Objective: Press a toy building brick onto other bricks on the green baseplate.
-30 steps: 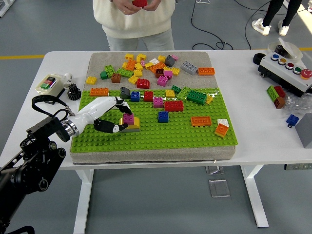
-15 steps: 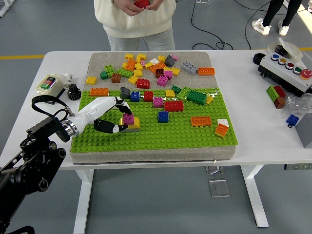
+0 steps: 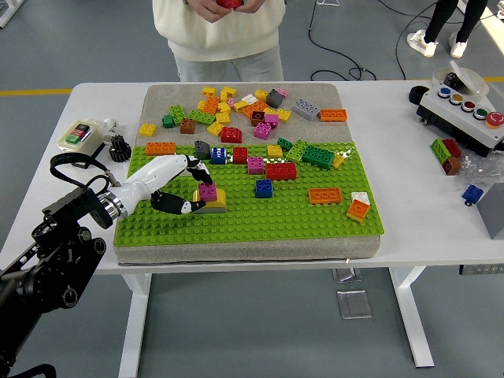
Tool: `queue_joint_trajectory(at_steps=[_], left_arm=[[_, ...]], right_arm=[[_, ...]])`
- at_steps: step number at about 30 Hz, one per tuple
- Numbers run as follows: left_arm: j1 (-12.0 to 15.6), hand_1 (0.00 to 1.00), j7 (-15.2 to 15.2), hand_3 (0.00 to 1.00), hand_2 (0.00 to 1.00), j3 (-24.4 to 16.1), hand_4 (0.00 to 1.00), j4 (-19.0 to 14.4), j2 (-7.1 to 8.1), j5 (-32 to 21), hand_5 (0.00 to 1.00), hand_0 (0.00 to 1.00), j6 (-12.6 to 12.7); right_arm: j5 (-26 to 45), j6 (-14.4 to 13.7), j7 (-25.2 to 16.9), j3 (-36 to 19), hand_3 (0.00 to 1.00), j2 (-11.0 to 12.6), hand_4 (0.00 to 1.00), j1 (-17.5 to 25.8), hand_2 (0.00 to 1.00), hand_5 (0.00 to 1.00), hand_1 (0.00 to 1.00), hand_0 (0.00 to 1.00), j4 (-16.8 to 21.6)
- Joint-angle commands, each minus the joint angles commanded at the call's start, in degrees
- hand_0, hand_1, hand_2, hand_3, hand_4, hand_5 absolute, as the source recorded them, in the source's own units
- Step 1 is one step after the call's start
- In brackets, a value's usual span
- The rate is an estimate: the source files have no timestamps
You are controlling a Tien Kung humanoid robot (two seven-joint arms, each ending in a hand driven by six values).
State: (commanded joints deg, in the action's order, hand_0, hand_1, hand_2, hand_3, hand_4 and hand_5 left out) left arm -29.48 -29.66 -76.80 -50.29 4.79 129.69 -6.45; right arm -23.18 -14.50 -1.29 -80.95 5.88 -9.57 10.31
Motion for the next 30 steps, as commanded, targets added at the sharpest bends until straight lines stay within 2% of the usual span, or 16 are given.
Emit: queue_joint_trajectory(at_steps=[30], left_arm=[[-0.2, 0.607, -0.5, 0.548, 0.578, -0.5, 0.853, -0.1, 0.0, 0.3, 0.082, 0.706, -1.4]], right_arm=[[0.1, 0.2, -0.1, -0.4, 0.589, 0.0, 0.915, -0.1, 0.703, 0.494, 0.654, 0.739, 0.0]])
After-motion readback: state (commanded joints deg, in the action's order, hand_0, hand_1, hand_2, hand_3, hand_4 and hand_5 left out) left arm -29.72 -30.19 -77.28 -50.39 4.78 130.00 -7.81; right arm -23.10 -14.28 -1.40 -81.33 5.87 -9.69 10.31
